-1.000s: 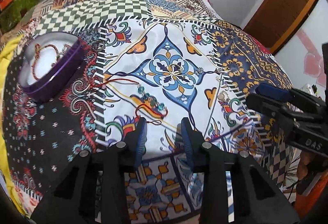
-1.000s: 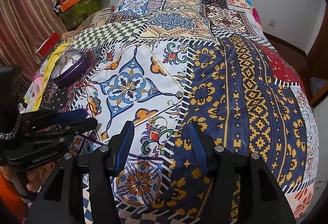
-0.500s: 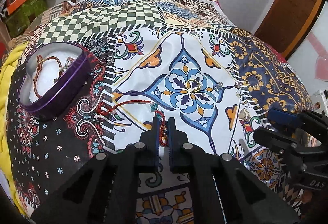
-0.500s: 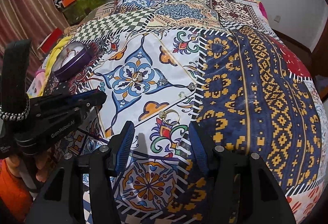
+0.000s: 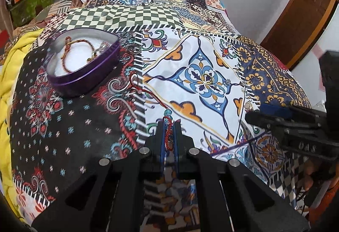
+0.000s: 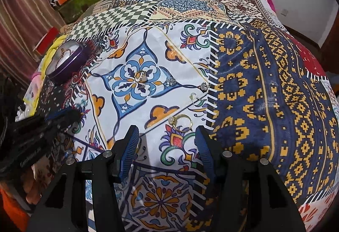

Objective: Organize jewelry
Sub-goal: 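Grasp the gold ring with the right tool while the left tool grasps a thin red bracelet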

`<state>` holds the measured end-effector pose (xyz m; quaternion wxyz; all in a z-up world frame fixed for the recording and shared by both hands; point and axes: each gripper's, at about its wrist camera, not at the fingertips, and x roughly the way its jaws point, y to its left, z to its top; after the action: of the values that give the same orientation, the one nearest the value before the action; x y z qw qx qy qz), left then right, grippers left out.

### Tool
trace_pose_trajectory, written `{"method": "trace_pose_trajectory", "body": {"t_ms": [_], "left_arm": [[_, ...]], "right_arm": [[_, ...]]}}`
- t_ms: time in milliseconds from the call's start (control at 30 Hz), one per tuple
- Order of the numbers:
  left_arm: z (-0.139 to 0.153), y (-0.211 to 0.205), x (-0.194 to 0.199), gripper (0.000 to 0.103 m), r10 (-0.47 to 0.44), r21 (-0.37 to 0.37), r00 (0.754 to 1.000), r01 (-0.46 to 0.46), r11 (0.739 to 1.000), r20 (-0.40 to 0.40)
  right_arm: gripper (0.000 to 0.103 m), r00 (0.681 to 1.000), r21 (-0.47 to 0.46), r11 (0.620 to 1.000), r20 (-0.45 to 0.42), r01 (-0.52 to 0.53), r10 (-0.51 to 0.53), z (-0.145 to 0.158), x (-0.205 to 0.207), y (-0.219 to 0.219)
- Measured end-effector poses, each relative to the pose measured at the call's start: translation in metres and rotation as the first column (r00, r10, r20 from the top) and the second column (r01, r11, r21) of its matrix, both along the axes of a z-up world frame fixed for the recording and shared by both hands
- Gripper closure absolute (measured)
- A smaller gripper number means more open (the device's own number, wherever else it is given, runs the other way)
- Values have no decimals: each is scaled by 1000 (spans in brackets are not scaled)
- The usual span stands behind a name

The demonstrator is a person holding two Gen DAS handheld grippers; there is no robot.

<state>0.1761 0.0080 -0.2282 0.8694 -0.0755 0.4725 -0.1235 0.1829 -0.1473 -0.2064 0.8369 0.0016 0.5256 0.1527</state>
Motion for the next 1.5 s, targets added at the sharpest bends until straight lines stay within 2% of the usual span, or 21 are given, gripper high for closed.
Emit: {"method": "trace_pose_trajectory", "body": {"t_ms": [133, 333, 400, 467, 600, 700, 867, 1000, 1167, 1267, 1500], "left_arm": [[2, 1, -9, 98, -4, 32, 1000, 3, 999, 22], [0, 3, -14, 98, -12, 57, 999, 10, 998, 33], [-1, 3, -14, 98, -14, 53, 999, 13, 999, 31], [-1, 3, -13, 98, -16, 51, 999, 14, 999, 31], [-1, 3, -13, 97, -18, 57, 999, 17, 998, 31], [0, 2, -13, 98, -19, 71, 999, 17, 997, 30], [-1, 3, -12, 97, -9, 85, 999, 6, 996, 33], [-2, 2, -12, 97, -10, 94, 999, 7, 996, 34], [-3, 2, -10, 97, -12, 100, 999, 9, 995, 34], [-4, 1, -7, 97, -10, 99, 999, 7, 995, 32], [-3, 1, -4, 97, -2, 99, 1000, -1, 995, 29]], "right_arm": [[51, 1000, -1, 1000, 3, 19, -19, 2, 4, 4], [56, 999, -115, 993, 29, 19, -16, -9, 3, 16], [72, 1000, -87, 996, 8, -5, 6, -11, 2, 17], [72, 1000, -58, 998, -5, -10, 9, -10, 1, 17], [79, 1000, -5, 1000, -15, -22, 21, -6, 0, 16], [79, 1000, -7, 1000, 6, -17, 17, -1, -5, 15], [79, 999, -67, 998, 50, 3, 0, 5, 0, 12], [79, 1000, -99, 995, 8, -11, 12, -9, 13, 14], [79, 1000, -91, 995, 6, -29, 29, -14, 15, 15], [86, 999, -70, 997, 4, -37, 38, -13, 14, 14], [86, 999, -24, 999, 16, -39, 40, -6, 5, 14]]}}
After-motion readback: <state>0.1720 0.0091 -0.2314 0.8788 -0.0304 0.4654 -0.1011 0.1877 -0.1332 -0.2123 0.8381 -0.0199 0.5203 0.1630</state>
